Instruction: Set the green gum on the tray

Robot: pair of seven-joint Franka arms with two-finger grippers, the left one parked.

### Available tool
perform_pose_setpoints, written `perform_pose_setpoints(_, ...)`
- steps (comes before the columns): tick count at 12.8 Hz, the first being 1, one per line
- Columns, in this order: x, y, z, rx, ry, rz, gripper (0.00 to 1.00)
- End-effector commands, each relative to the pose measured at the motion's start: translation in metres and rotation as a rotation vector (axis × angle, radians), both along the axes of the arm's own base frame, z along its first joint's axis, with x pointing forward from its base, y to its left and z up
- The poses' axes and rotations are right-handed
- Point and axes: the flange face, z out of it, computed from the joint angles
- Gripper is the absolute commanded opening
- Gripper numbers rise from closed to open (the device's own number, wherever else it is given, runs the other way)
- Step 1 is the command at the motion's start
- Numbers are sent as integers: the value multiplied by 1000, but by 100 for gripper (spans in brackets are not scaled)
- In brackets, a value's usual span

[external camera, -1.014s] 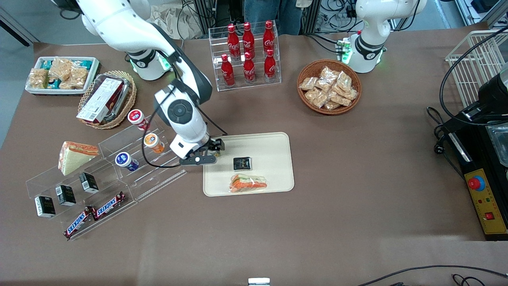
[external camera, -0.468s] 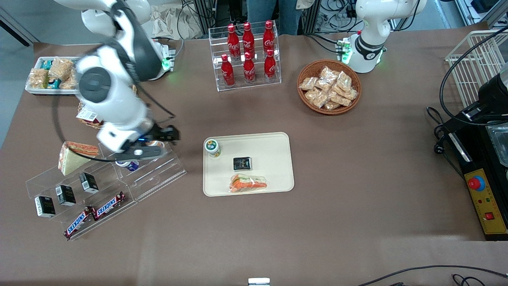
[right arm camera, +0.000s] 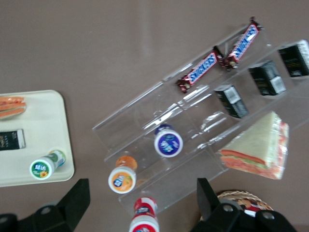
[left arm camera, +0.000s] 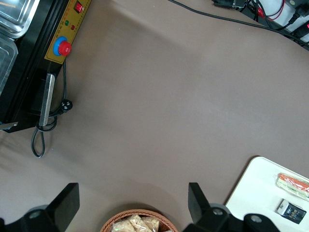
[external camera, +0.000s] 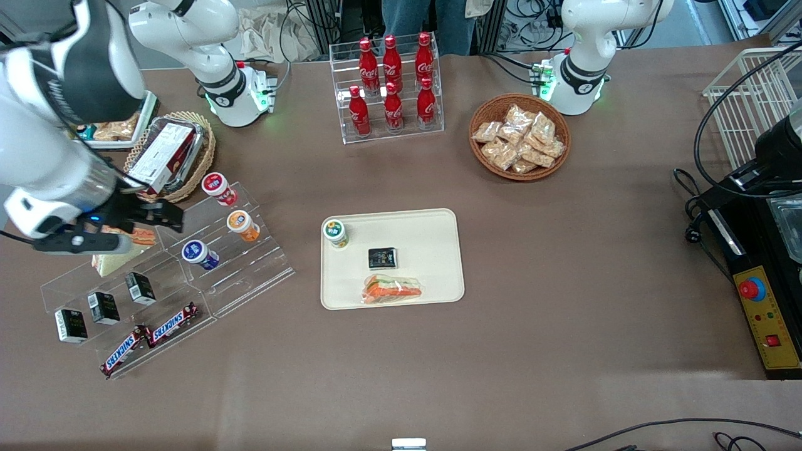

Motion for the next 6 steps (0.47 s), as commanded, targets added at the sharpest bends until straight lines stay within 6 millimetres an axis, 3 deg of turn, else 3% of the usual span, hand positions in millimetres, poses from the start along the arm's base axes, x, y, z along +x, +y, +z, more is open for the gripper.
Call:
perform_pose_setpoints(1,-4,-25,19,31,3,-8,99)
perform_pose_setpoints(6,-5,-45,28,32,17,65,99)
